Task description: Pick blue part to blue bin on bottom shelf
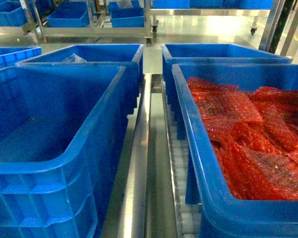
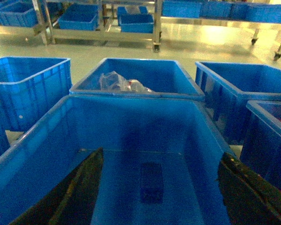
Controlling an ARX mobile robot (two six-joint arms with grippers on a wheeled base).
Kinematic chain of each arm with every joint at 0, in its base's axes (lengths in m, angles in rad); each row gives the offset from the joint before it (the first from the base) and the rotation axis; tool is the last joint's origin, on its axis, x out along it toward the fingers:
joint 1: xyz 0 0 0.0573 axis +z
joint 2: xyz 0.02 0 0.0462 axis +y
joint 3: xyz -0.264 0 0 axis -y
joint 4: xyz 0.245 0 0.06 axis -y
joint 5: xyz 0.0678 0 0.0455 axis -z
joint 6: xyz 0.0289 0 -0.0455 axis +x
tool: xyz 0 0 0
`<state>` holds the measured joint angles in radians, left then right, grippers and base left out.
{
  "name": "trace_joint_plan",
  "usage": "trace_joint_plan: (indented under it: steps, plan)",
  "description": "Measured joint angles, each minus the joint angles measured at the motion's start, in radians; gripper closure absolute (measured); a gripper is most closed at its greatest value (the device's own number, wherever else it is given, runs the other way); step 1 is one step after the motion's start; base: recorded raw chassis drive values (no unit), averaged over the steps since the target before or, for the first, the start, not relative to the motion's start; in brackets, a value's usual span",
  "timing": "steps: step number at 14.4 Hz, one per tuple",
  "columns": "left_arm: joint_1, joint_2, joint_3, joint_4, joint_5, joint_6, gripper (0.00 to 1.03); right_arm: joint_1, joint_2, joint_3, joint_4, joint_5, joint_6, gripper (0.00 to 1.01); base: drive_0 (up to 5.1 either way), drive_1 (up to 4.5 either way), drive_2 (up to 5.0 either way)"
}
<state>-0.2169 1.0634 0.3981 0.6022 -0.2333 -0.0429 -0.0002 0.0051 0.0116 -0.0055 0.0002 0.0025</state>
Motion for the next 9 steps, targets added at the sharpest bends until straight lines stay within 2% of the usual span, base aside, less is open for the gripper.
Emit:
trace_joint_plan:
  steps: [1,6,7,9]
  plan:
    - [0.039,-0.070,-0.104,0.085,0.050,0.021,0.46,0.000,0.000,0.000,0.001,0.000,0.000,0.03,0.0,0.00,0.0]
    - [0.105,-0.220,-0.230,0.062,0.119,0.025,0.97,0.000,0.000,0.000,0.001,0.000,0.000,0.03,0.0,0.00,0.0]
    - [0.115,-0.249,-0.247,0.052,0.129,0.025,1.01,0.000,0.000,0.000,0.001,0.000,0.000,0.03,0.0,0.00,0.0]
    - [0.136,-0.311,-0.278,0.023,0.150,0.026,1.01,0.000,0.000,0.000,0.001,0.000,0.000,0.03,0.0,0.00,0.0]
